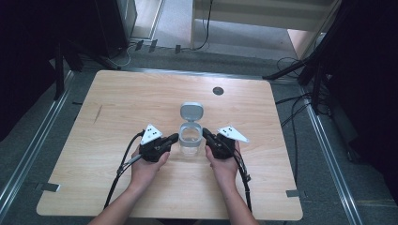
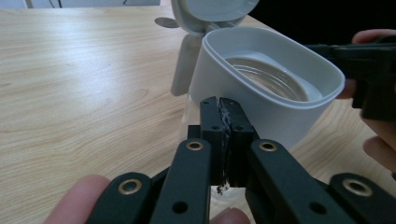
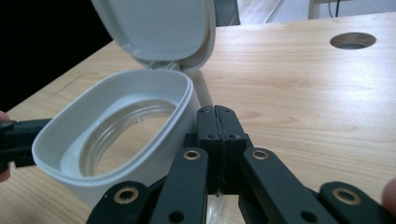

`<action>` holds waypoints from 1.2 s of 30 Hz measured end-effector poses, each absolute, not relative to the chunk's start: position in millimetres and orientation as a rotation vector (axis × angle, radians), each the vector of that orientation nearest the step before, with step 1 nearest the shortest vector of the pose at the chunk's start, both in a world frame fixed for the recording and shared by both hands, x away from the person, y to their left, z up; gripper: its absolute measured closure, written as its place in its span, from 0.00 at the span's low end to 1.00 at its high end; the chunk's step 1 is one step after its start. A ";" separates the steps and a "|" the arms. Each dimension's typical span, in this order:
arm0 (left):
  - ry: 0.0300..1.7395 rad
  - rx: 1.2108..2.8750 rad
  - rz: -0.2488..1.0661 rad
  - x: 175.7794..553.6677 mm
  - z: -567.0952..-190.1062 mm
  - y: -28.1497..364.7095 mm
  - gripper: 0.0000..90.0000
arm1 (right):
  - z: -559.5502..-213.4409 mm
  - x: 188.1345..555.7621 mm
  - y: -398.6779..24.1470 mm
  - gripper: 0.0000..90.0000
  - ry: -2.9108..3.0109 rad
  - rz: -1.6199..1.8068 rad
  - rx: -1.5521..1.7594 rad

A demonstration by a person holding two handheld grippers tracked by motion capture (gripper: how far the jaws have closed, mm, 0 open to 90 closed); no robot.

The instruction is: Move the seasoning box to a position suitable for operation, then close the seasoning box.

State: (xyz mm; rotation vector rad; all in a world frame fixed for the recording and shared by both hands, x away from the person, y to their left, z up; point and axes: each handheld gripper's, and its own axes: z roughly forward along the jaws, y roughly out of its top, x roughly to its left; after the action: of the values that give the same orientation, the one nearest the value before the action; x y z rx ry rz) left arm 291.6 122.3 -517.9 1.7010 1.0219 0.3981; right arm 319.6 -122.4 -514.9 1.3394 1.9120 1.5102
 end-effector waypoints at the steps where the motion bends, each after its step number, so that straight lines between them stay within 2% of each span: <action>1: 1.022 1.701 0.398 291.6 -517.9 122.3 0.94 | -514.9 319.6 -122.4 1.00 1.912 1.510 1.339; 2: 1.020 1.690 0.389 290.8 -518.0 125.3 0.94 | -514.2 320.9 -123.0 1.00 1.916 1.522 1.333; 4: 1.035 1.659 0.371 287.8 -518.4 135.8 0.78 | -509.9 325.2 -125.0 1.00 1.904 1.532 1.330; 5: 1.040 1.644 0.382 285.3 -518.8 143.1 0.78 | -509.9 325.2 -125.0 1.00 1.904 1.532 1.330; 6: 1.053 1.631 0.432 280.7 -520.4 158.5 0.61 | -505.0 329.4 -127.4 1.00 1.901 1.531 1.320; 7: 1.053 1.631 0.432 280.7 -520.4 158.5 0.55 | -505.0 329.4 -127.4 1.00 1.901 1.531 1.320; 8: 1.092 1.620 0.471 273.3 -523.6 183.4 0.47 | -498.5 333.9 -130.0 1.00 1.894 1.533 1.308; 10: 1.106 1.617 0.484 269.8 -525.3 192.5 0.36 | -494.9 336.3 -131.1 1.00 1.892 1.533 1.303; 13: 1.224 1.604 0.510 252.8 -533.4 242.7 0.21 | -483.5 347.2 -131.9 1.00 1.892 1.520 1.287; 14: 1.224 1.604 0.510 252.8 -533.4 242.7 0.19 | -481.7 349.4 -131.6 1.00 1.892 1.517 1.281; 16: 1.296 1.583 0.548 238.4 -538.0 278.9 0.19 | -476.3 355.3 -129.9 1.00 1.888 1.519 1.282; 20: 1.373 1.558 0.579 225.9 -543.6 312.8 0.18 | -465.9 366.9 -125.8 1.00 1.890 1.519 1.283; 24: 1.405 1.548 0.600 218.5 -546.7 327.3 0.18 | -454.7 377.8 -120.5 1.00 1.904 1.507 1.267; 30: 1.374 1.581 0.619 218.0 -550.6 318.9 0.18 | -445.9 388.2 -121.5 1.00 1.884 1.588 1.290; 36: 1.378 1.571 0.613 218.9 -551.3 319.6 0.19 | -444.3 380.2 -116.6 1.00 1.948 1.645 1.222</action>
State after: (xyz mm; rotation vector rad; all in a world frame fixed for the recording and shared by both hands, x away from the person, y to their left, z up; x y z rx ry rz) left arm 218.9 319.6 -551.3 1.5713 1.3780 0.6135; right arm 380.2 -116.6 -444.3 1.2223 1.9483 1.6451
